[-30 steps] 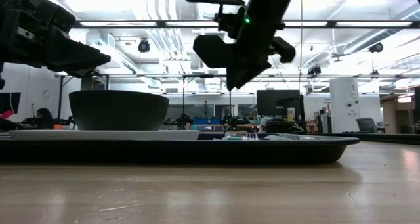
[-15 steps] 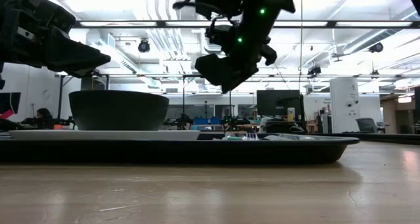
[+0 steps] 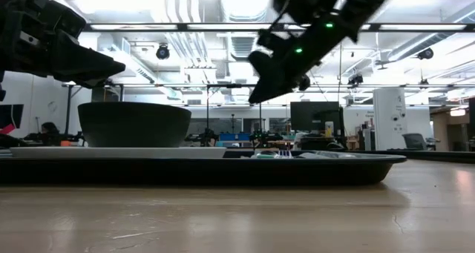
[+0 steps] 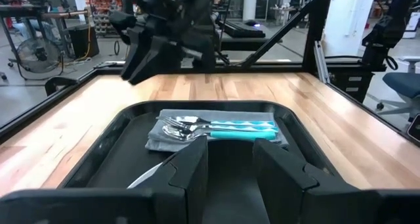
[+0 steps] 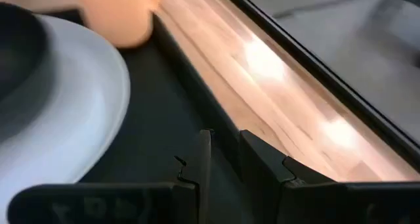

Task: Set up tray
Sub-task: Return to Home Position

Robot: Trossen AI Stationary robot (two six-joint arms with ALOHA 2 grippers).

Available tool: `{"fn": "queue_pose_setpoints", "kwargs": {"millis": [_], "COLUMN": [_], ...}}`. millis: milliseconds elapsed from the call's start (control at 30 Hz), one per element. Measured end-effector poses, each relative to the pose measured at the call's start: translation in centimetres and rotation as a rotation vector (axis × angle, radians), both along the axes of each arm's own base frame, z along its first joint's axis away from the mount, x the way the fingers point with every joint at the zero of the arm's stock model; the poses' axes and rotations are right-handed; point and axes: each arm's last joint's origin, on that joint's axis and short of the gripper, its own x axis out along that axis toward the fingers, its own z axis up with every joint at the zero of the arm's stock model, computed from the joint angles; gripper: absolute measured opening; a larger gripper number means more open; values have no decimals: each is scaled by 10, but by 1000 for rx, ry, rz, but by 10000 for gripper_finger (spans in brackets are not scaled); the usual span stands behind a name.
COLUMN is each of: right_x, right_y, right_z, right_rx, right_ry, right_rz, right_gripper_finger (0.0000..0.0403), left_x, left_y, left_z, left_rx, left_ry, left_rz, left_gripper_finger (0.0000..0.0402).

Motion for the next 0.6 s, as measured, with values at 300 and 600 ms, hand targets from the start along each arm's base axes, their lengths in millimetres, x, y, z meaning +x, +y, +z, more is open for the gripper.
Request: {"fn": "queue_pose_setpoints", "kwargs": {"millis": [300,600], "right_x": [-59,-112], "right_y": [-12,-3], "right_z": [14,20], "right_rx": [-48,-70], "right_ry": [-278,-434], "right_rz": [124,246], "right_gripper_finger": [68,68], "left_x": [0,0], "left_y": [0,0], "left_z": [0,0], "left_rx": [0,0], "left_ry": [-2,0], "left_rz": [0,0], "left_gripper_finger": [105,105]}}
